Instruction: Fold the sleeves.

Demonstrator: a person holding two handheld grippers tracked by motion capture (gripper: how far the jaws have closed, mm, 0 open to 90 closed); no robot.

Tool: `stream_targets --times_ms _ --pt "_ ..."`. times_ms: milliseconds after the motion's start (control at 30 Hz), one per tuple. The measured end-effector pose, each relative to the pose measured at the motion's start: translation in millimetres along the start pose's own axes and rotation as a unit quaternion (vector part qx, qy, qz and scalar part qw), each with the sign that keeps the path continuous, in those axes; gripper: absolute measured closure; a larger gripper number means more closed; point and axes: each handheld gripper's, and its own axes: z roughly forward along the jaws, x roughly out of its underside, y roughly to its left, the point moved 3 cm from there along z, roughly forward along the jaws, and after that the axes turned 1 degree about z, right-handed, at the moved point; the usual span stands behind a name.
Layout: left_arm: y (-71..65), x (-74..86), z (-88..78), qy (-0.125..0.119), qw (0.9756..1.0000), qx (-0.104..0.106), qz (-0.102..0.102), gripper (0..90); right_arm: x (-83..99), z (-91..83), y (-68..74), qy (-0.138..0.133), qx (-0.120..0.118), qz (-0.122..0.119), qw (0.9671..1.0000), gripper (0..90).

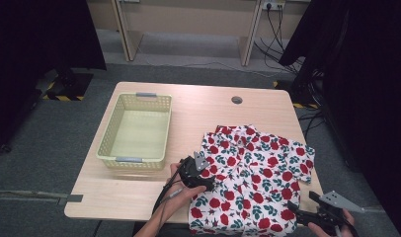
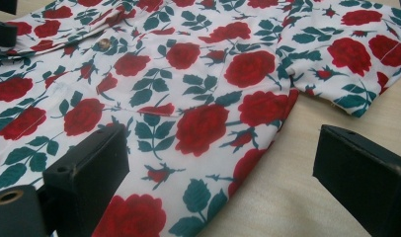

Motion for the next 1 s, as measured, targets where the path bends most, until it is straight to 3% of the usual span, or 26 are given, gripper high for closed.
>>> stream_targets --times_ms 267,533,600,833,1000 --pt "1.7 14.3 -18.4 -0.001 0.9999 0.012 -0.011 7.7 -12.7 6.6 -1.8 0.0 0.008 -0.01 0.9999 7.2" --pt "9.4 31.9 -25.5 0.008 0.9996 0.016 -0.024 6.4 -28.0 17.3 -4.7 0.005 0.019 -0.018 0.9997 7.2" --pt "12.1 35.0 -26.7 0.011 0.9998 0.008 -0.013 6.2 -33.8 23.2 -7.1 0.008 0.024 -0.015 0.9996 7.2" --pt "17.2 43.8 -33.4 0.028 0.9992 0.015 -0.026 5.0 -50.6 38.5 -15.7 0.004 0.038 -0.004 0.9992 7.2" --pt "20.0 48.6 -38.1 0.031 0.9992 0.017 -0.017 3.6 -60.7 48.5 -22.3 0.011 0.051 -0.003 0.9987 7.2"
